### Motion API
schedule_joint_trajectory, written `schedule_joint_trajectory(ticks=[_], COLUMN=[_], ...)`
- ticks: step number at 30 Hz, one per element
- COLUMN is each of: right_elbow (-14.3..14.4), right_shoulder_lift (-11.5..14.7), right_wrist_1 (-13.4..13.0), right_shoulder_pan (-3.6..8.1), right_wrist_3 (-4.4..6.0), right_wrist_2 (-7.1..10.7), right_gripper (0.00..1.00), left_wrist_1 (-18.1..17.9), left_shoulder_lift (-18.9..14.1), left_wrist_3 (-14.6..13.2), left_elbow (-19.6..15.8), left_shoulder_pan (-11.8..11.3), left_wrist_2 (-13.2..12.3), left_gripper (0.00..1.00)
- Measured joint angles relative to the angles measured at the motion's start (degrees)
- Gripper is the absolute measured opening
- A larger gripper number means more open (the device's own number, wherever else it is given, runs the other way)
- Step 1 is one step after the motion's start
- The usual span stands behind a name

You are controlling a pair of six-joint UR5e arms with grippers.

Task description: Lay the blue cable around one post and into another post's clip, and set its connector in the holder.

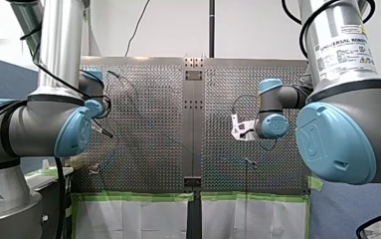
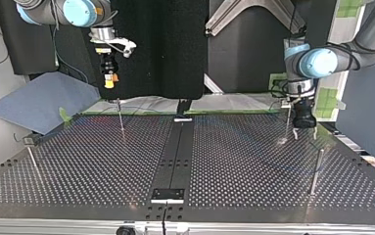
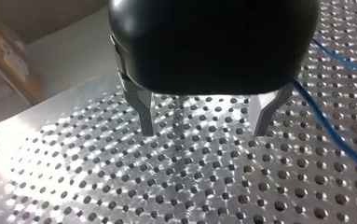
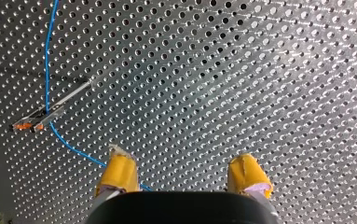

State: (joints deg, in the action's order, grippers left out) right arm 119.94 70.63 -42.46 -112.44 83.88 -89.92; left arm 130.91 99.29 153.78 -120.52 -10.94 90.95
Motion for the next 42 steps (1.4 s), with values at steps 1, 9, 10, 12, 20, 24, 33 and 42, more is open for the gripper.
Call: schedule_joint_trajectory(ticks=[1,9,10,12,20,24,33,42], right_elbow=[0.0,0.0,0.0,0.0,0.0,0.0,-0.2,-2.8], right_shoulder_lift=[0.0,0.0,0.0,0.0,0.1,0.1,0.1,-0.1], right_wrist_1=[0.0,-0.3,-0.3,-0.3,-0.2,-0.2,-0.4,0.4], right_shoulder_pan=[0.00,-0.17,-0.19,-0.25,-0.29,-0.47,-1.94,-5.31], right_wrist_3=[0.05,0.23,0.24,0.25,0.25,0.11,-2.94,-2.42], right_wrist_2=[0.00,0.00,0.00,0.00,0.01,0.01,-2.05,-4.45], right_gripper=[0.98,0.98,0.98,0.98,0.98,0.98,0.98,0.98], left_wrist_1=[-0.3,-1.7,-2.0,-2.4,-3.5,-4.8,-7.6,-4.4], left_shoulder_lift=[-0.4,-4.0,-4.5,-5.2,-7.6,-9.2,-13.5,-16.6], left_wrist_3=[0.6,4.5,5.0,5.8,9.3,11.0,15.3,14.2], left_elbow=[-0.5,-3.1,-3.3,-3.6,-5.6,-7.2,-11.4,-13.8], left_shoulder_pan=[-0.1,-0.7,-0.8,-0.8,-0.9,-1.2,-0.9,1.2], left_wrist_2=[0.0,-1.4,-1.9,-2.7,-6.1,-7.8,-10.3,-8.5], left_gripper=[1.00,1.00,1.00,1.00,1.00,1.00,1.00,1.00])
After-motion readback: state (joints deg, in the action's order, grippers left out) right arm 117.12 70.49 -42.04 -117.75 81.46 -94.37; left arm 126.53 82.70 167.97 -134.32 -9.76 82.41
